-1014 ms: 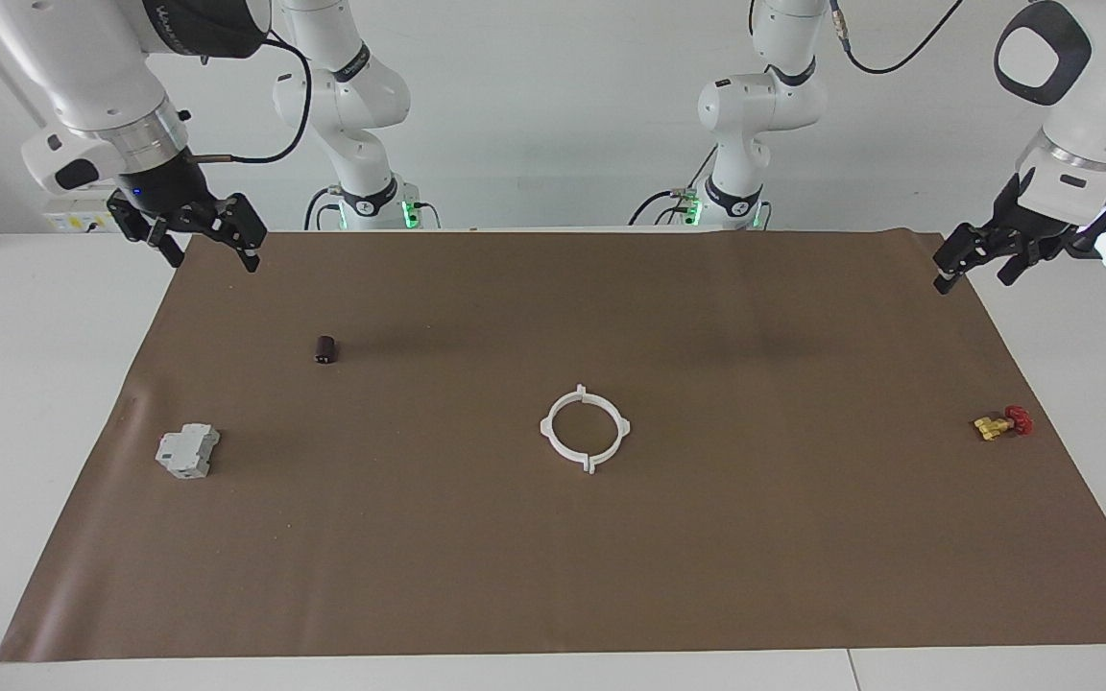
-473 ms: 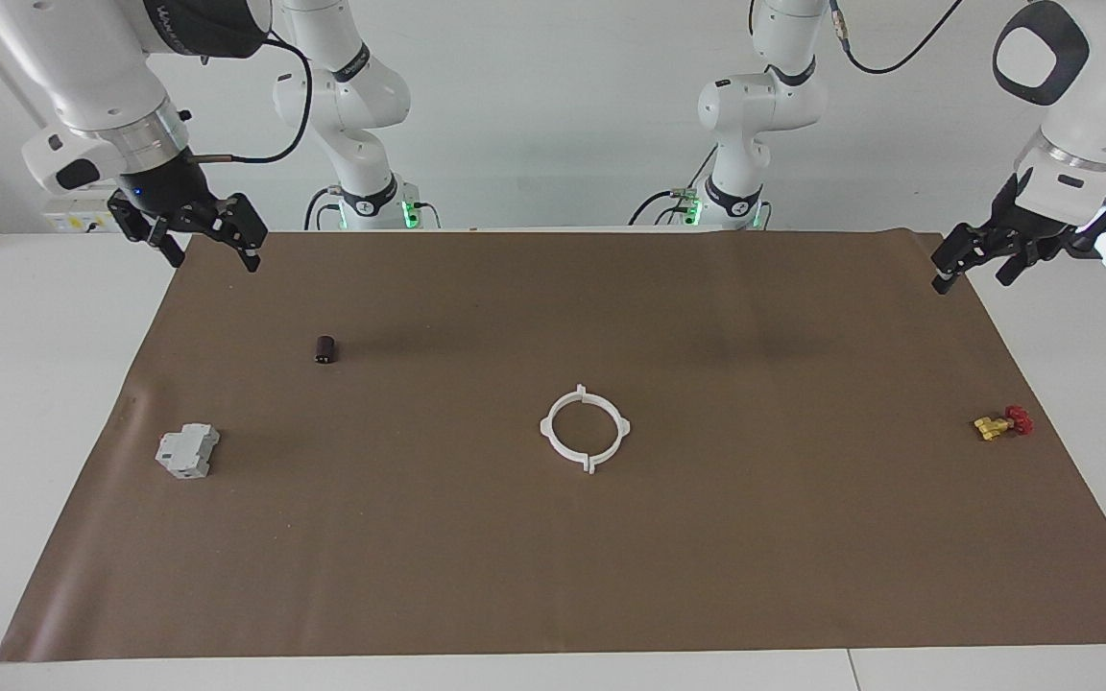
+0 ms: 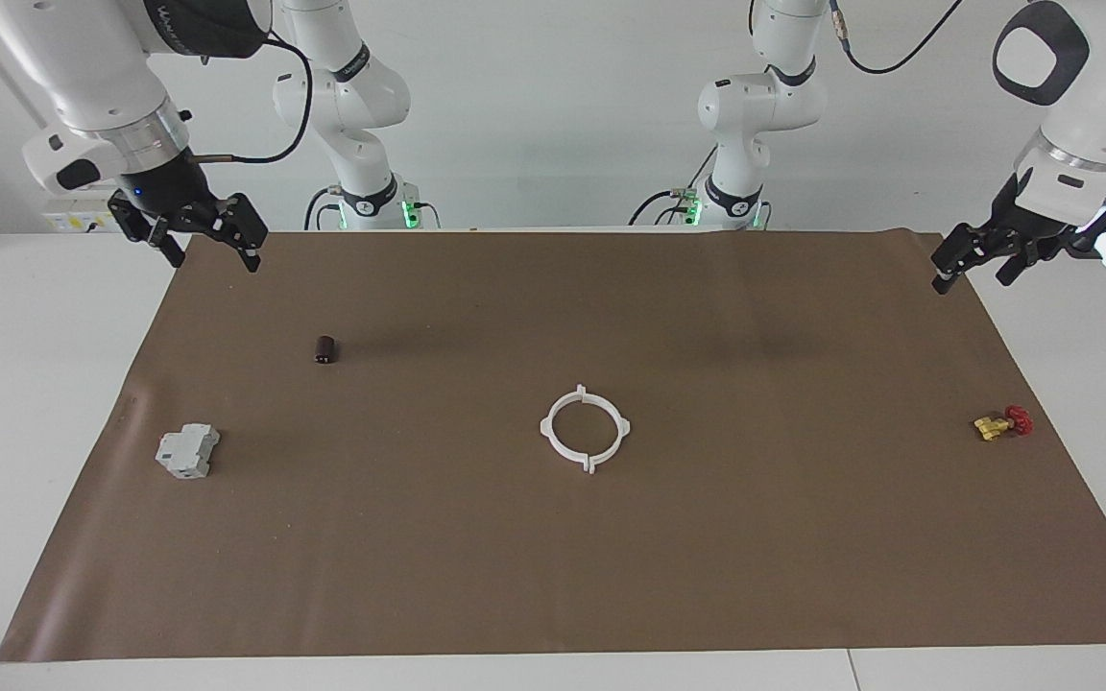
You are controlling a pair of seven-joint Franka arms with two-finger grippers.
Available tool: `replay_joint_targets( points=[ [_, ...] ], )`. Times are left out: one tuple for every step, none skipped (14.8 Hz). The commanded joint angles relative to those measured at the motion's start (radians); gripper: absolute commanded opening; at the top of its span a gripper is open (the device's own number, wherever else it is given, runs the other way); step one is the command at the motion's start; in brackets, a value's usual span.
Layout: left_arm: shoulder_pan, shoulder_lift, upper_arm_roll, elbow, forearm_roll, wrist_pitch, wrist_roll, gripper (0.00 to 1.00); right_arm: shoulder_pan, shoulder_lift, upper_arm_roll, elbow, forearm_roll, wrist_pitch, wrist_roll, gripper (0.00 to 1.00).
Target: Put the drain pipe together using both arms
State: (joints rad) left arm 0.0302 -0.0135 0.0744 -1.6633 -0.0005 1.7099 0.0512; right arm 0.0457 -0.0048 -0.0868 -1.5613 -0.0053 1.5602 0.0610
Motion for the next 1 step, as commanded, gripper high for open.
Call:
replay_joint_targets(
  points=[
    [-0.007, -0.008, 0.005, -0.007, -0.013, -0.001, 0.009, 1.00, -0.007, -0.009, 0.006, -0.003, 0.005, -0.019, -0.017, 1.00]
  ],
)
